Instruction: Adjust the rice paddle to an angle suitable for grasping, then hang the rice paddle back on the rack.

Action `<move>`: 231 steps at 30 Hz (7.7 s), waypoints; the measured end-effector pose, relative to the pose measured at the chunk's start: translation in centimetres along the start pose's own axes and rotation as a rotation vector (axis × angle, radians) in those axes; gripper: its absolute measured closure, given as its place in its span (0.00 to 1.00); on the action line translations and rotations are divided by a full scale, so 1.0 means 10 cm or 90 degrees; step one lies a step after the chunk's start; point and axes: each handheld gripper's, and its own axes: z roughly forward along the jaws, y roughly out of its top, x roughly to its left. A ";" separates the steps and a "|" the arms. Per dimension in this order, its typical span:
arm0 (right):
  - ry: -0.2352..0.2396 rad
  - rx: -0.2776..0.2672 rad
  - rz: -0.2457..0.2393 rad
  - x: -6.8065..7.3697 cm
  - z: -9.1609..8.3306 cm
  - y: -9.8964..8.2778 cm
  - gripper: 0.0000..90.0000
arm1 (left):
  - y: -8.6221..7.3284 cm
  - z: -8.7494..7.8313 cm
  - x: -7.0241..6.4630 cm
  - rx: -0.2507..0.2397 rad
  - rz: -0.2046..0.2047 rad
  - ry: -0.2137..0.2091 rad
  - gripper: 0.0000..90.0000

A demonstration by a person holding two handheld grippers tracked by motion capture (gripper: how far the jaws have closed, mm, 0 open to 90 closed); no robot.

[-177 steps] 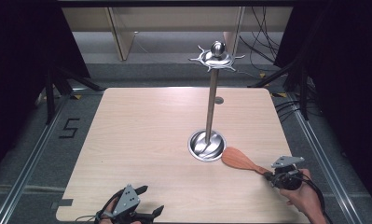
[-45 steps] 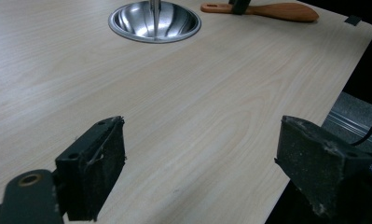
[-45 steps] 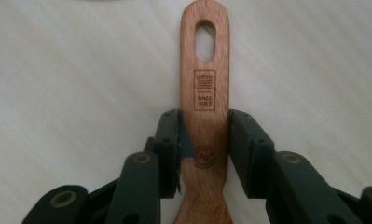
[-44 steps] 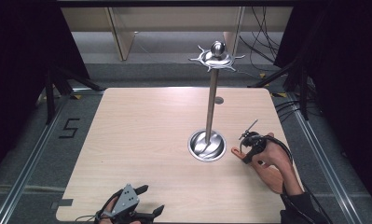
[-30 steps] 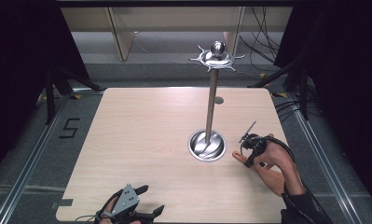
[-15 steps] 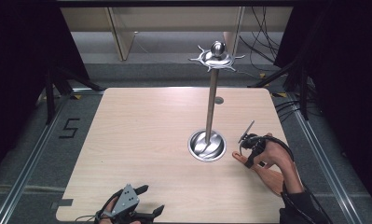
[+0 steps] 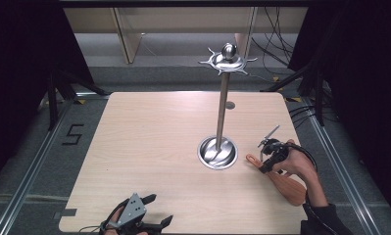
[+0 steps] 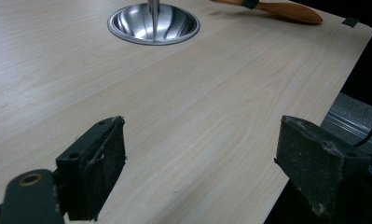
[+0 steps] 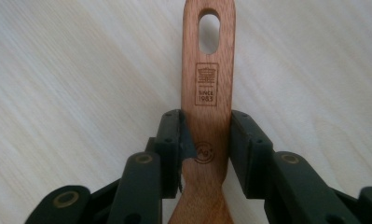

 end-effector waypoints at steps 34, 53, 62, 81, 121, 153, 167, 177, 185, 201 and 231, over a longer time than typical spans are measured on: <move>0.049 -0.286 0.052 0.01 -0.62 -0.43 0.75 | 0.00 -0.01 0.02 0.009 0.008 0.006 0.17; 0.069 -0.376 0.033 0.00 -0.98 -0.47 0.75 | -0.01 -0.02 0.02 0.011 0.012 0.011 0.17; 0.046 -0.467 -0.010 0.12 -1.21 -0.35 0.75 | -0.01 -0.01 0.02 0.003 0.006 0.006 0.17; 0.041 -0.554 -0.058 0.38 -1.59 -0.07 0.75 | -0.02 -0.01 0.03 0.006 0.005 0.007 0.17; 0.018 -0.616 -0.111 0.69 -2.22 0.52 0.75 | -0.02 -0.01 0.03 0.011 0.010 0.007 0.17; 0.059 -0.624 -0.075 0.61 -2.04 0.68 0.74 | -0.02 -0.01 0.03 0.004 0.001 0.007 0.17; 0.063 -0.631 -0.058 0.58 -1.98 0.62 0.68 | -0.02 -0.01 0.04 0.009 0.007 0.004 0.17; 0.080 -0.651 -0.058 0.54 -1.89 0.34 0.54 | -0.02 -0.01 0.03 0.003 0.000 0.004 0.17; 0.058 -0.632 -0.050 0.54 -1.71 0.14 0.50 | -0.02 -0.01 0.04 0.013 0.007 0.007 0.17; 0.057 -0.583 -0.033 0.56 -1.42 0.02 0.45 | -0.02 -0.03 0.05 0.009 0.012 0.010 0.17; 0.055 -0.466 -0.014 0.48 -0.89 -0.28 0.41 | 0.00 0.00 0.04 0.010 0.007 0.004 0.17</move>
